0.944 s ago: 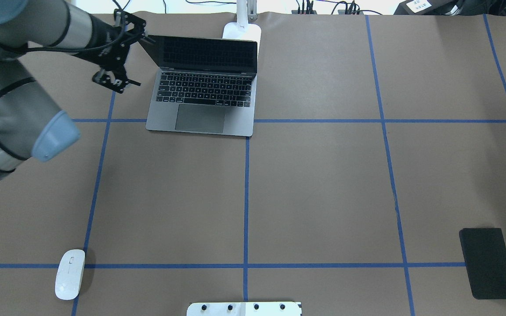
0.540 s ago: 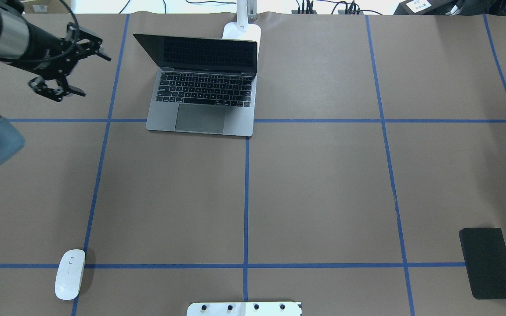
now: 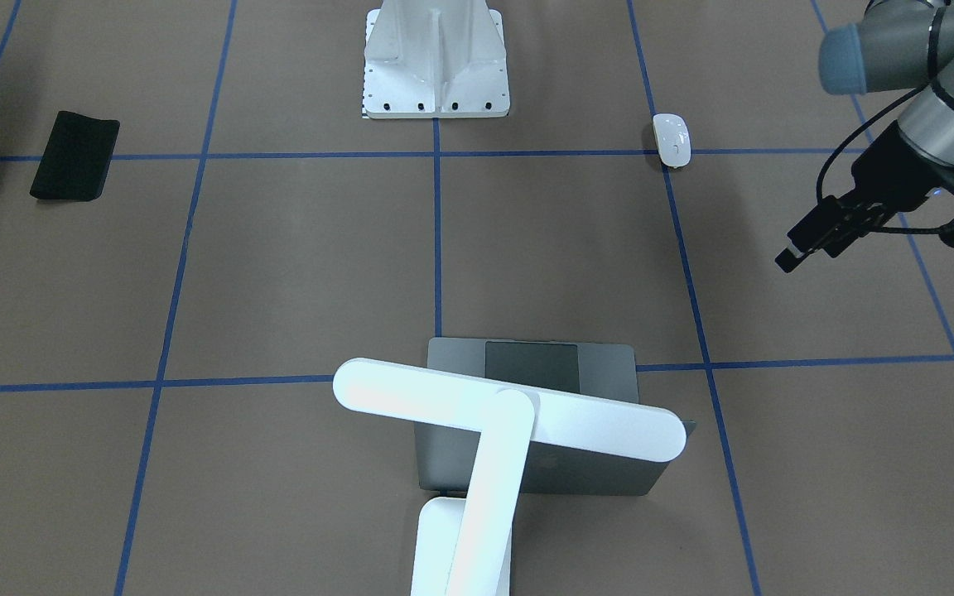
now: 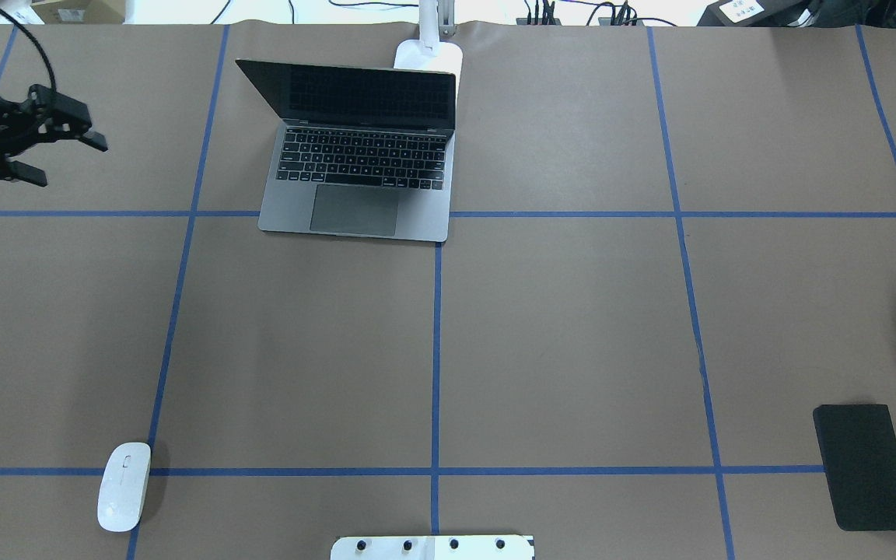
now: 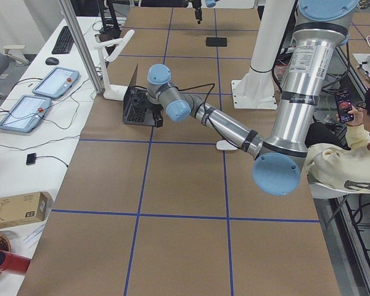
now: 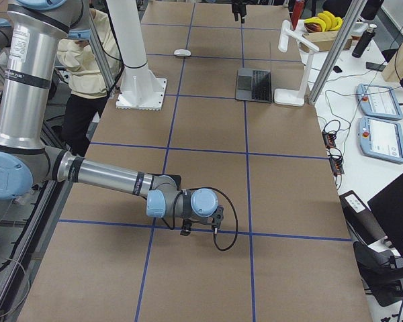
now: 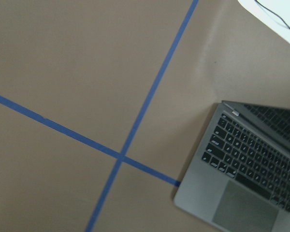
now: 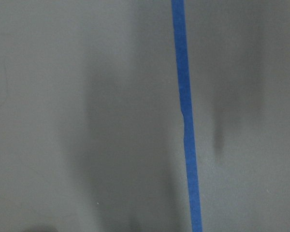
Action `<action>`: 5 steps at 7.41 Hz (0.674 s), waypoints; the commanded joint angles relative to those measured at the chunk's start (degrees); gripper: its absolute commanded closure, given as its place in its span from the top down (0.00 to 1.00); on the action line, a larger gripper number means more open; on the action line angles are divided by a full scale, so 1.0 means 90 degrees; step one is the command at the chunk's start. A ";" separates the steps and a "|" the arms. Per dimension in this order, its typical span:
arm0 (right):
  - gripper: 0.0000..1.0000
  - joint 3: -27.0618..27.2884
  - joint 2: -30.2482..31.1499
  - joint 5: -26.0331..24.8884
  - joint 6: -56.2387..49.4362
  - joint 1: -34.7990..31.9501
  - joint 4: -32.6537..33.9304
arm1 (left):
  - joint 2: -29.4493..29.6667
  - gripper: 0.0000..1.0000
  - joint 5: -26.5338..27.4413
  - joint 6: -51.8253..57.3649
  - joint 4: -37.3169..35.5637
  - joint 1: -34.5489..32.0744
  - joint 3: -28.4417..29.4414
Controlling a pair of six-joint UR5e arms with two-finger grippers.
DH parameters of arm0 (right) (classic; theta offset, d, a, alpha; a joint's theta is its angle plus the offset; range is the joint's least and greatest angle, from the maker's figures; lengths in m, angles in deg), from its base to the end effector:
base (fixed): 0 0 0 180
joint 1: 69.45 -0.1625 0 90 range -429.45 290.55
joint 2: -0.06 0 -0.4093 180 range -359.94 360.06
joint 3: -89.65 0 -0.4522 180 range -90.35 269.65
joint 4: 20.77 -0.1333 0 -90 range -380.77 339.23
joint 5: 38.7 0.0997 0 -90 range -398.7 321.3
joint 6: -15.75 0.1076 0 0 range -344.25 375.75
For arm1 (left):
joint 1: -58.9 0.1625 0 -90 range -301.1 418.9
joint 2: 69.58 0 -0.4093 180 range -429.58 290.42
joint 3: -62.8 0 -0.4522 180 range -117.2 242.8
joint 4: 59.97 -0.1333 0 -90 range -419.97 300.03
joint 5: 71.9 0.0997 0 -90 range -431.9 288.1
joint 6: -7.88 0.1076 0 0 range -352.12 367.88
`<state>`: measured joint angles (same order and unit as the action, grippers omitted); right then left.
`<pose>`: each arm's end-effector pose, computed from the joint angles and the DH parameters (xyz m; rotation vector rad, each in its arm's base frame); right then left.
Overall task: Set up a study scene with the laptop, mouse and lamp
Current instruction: 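Grasp the black mouse pad with the right gripper while the left arm waits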
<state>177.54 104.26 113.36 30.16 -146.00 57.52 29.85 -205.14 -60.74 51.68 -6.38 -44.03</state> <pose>-0.0626 -0.4261 0.7445 -0.3308 -1.0334 0.0586 0.1958 -0.5677 0.3448 0.0297 1.0674 -0.3775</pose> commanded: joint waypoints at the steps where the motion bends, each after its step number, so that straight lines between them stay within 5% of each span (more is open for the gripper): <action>1: 1.00 -0.0049 0.0053 0.0865 0.0020 0.0435 -0.0017 | -0.0353 0.99 -0.0430 0.1068 0.0046 -0.0344 -0.0034; 5: 0.98 0.0448 0.0112 0.1102 -0.0028 0.1267 -0.0037 | -0.0462 0.99 -0.0430 0.1179 0.0201 -0.0344 -0.0103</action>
<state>179.71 105.05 123.05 30.03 -136.71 57.22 25.93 -208.99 -50.27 52.74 -9.44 -44.86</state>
